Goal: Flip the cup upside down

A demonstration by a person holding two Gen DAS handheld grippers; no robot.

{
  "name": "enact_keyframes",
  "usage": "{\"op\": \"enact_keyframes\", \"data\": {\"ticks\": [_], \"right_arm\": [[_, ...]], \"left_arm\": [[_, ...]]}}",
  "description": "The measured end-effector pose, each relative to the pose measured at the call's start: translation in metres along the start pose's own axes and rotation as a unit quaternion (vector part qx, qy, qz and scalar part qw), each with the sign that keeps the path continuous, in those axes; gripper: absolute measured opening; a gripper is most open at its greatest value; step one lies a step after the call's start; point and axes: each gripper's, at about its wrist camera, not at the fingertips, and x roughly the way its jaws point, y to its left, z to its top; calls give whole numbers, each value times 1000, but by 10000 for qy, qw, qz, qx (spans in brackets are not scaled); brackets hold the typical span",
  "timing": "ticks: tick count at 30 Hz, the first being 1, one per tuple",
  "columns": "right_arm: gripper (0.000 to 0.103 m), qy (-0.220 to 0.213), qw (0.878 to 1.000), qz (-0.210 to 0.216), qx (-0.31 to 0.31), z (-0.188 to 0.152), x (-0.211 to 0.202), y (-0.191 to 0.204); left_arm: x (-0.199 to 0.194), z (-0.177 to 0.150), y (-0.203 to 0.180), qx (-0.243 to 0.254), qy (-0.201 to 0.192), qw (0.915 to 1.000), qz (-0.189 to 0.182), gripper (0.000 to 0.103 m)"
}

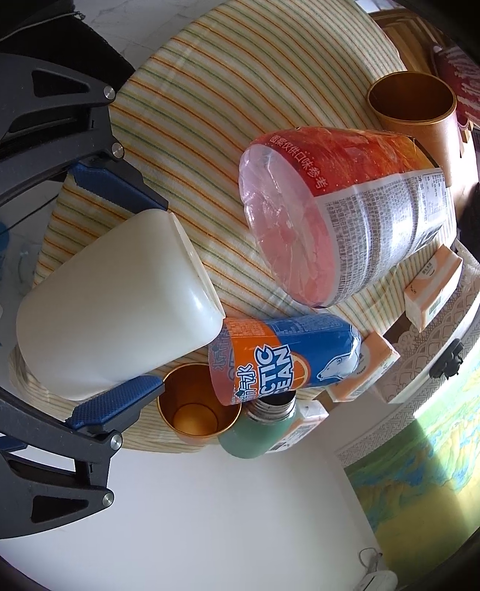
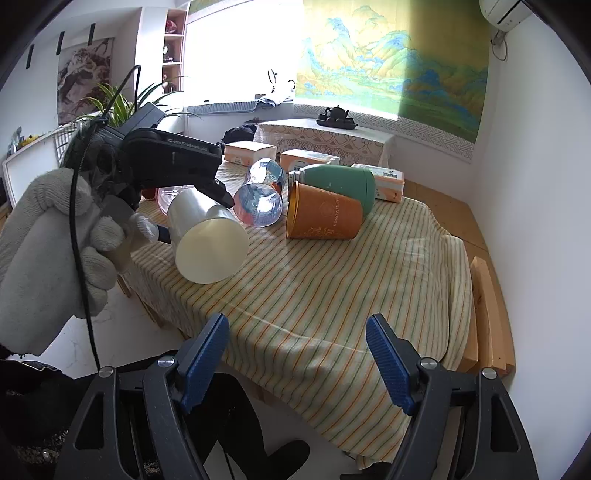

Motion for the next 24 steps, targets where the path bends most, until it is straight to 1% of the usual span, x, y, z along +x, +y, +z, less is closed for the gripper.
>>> {"op": "enact_keyframes", "data": {"ticks": [5,9,11,15,19,22,24], "right_arm": [[73,12,10000,-16,21,-1,4,0],[73,12,10000,15,36,-1,7,1],[73,4,10000,13,60,-1,8,1],[73,-18,9999,15,120,-3,8,-1],[73,-67,9997,6,228,-5,7,-5],[73,-114,9994,3,317,-6,6,-7],[73,-133,9992,14,367,-6,6,-8]], "left_arm": [[-6,-6,7,-24,37,10000,-81,89],[-16,-12,6,140,-58,9998,-127,89],[-23,-16,0,345,-181,9991,-162,89],[-35,-22,-14,857,-514,9949,-166,88],[-42,-27,-30,1562,-909,9835,8,87],[-42,-32,-42,2113,-1234,9693,246,87],[-41,-36,-50,2501,-1449,9564,430,87]]}}
